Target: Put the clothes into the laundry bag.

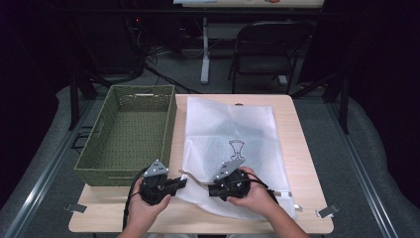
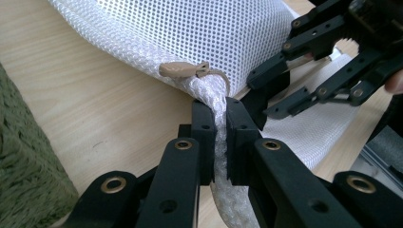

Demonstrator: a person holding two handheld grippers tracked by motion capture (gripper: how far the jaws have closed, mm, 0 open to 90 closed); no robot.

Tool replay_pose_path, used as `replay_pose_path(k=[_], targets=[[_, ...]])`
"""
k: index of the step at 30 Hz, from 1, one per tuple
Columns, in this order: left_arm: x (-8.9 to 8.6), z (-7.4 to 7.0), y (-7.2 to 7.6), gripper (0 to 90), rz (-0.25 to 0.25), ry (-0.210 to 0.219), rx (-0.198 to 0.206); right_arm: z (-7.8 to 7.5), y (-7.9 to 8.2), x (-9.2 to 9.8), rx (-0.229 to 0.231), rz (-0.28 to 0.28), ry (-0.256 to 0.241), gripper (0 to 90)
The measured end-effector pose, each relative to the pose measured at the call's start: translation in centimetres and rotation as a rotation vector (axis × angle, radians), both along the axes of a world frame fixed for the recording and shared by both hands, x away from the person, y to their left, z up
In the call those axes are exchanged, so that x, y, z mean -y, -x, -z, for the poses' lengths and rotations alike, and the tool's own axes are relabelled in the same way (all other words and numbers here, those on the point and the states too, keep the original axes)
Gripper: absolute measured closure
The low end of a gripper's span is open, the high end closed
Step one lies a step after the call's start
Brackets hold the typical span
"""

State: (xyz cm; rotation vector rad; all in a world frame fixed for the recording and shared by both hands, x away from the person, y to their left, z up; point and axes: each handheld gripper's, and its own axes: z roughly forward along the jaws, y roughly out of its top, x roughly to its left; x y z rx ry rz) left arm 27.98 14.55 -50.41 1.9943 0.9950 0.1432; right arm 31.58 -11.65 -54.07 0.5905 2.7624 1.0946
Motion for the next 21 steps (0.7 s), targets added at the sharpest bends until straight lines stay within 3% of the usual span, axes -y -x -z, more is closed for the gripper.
replay_pose_path(k=[6, 10, 14, 17, 21], targets=[[0.4, -0.7, -0.2, 85.5, 0.008, 0.013, 0.006, 0.1, 0.2, -0.9, 0.023, -0.013, 0.028, 57.0], [0.8, -1.1, -0.2, 85.6, 0.020, 0.017, 0.014, 0.1, 0.0, -1.0, 0.045, -0.015, 0.054, 71.6], [1.1, -1.3, -0.1, 85.6, 0.025, 0.023, 0.013, 0.1, -0.1, -0.8, 0.034, -0.015, 0.060, 84.5], [1.2, -1.5, -0.1, 85.6, 0.032, 0.026, 0.021, -0.1, -0.3, -0.5, 0.039, -0.001, 0.051, 90.0], [1.3, -1.7, -0.1, 85.6, 0.036, 0.030, 0.026, -0.3, -0.6, -0.4, 0.045, 0.011, 0.044, 90.0]])
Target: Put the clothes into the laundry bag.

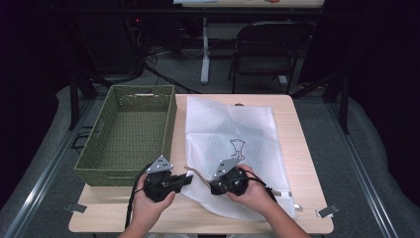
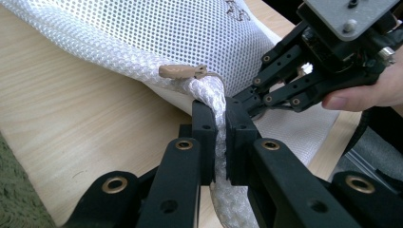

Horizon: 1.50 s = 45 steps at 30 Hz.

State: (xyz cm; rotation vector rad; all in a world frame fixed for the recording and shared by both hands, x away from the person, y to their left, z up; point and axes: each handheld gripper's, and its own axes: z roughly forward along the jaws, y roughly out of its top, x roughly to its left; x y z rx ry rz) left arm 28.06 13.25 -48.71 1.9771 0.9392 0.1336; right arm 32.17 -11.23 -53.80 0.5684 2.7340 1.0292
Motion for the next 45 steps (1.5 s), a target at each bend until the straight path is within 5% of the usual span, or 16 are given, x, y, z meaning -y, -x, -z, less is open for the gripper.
replay_pose_path(k=[6, 20, 45], targets=[[0.3, -0.3, -0.2, 85.7, 0.005, 0.004, -0.002, -0.3, -0.2, 0.0, -0.022, 0.002, -0.041, 86.3], [1.3, -0.5, -0.4, 85.7, 0.023, 0.002, 0.009, -3.5, -0.8, 0.2, 0.020, 0.016, -0.113, 84.3], [2.3, 0.1, -1.0, 85.7, 0.031, 0.013, -0.006, -7.4, -1.2, -0.6, 0.044, 0.026, -0.117, 81.9]])
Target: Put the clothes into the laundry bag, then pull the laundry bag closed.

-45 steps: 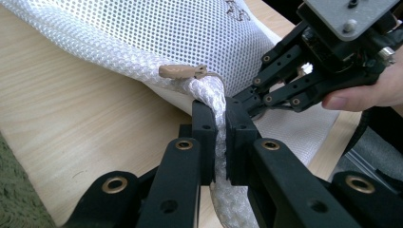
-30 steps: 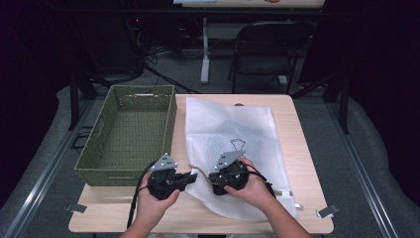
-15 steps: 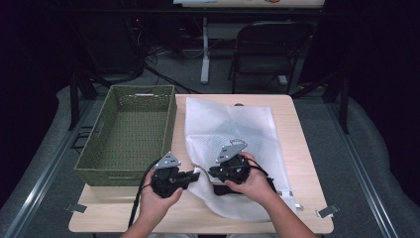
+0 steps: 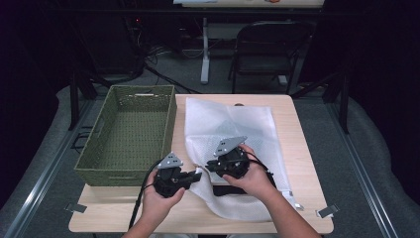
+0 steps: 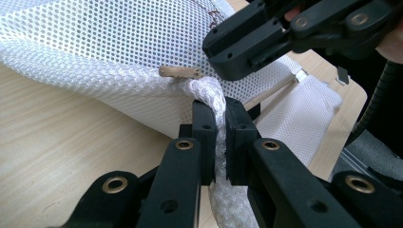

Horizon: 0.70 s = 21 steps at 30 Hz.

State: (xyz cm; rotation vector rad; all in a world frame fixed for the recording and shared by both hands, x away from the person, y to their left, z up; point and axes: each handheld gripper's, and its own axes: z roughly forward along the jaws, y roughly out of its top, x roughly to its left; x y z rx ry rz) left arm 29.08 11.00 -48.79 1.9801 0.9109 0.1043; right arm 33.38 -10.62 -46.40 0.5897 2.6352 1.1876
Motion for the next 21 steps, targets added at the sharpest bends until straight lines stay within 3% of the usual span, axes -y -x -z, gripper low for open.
replay_pose_path(k=[21], targets=[[0.5, 0.6, -0.1, 85.7, 0.010, -0.008, -0.011, -1.7, 0.0, -1.9, 0.016, -0.015, -0.044, 76.7]])
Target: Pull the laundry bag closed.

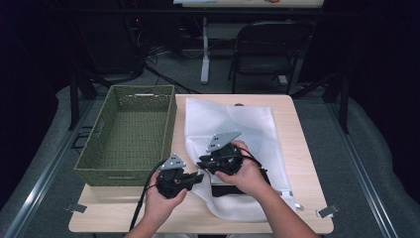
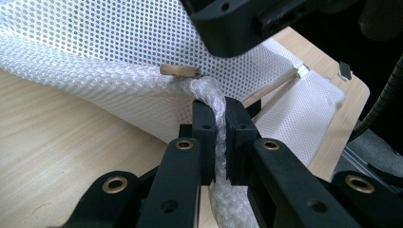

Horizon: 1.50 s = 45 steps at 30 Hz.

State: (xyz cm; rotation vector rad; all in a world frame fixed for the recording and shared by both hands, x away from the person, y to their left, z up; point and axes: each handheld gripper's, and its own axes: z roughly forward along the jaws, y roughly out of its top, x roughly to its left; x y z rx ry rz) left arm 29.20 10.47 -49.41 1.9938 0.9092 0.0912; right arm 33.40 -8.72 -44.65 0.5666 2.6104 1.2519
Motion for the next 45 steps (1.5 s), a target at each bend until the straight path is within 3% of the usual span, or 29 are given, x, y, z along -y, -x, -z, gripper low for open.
replay_pose_path(k=[9, 14, 21, 35, 45], targets=[[0.3, 0.3, 0.1, 85.7, 0.008, -0.013, 0.002, 0.8, -0.2, -1.3, -0.018, -0.006, 0.012, 72.0], [0.0, 0.4, 0.2, 85.7, 0.004, -0.005, -0.003, 1.3, -0.5, -1.6, -0.037, -0.006, 0.029, 75.2], [-0.1, 0.5, 0.3, 85.7, 0.003, -0.010, -0.007, 1.5, -0.5, -0.8, -0.049, -0.004, 0.003, 82.9], [-0.8, 0.8, 0.7, 85.6, -0.002, -0.012, -0.011, 2.4, -0.1, 1.2, -0.092, 0.011, -0.050, 79.0], [-1.1, 1.3, 1.1, 85.6, -0.006, -0.026, -0.020, 4.0, 0.1, 1.4, -0.138, -0.004, -0.043, 77.7]])
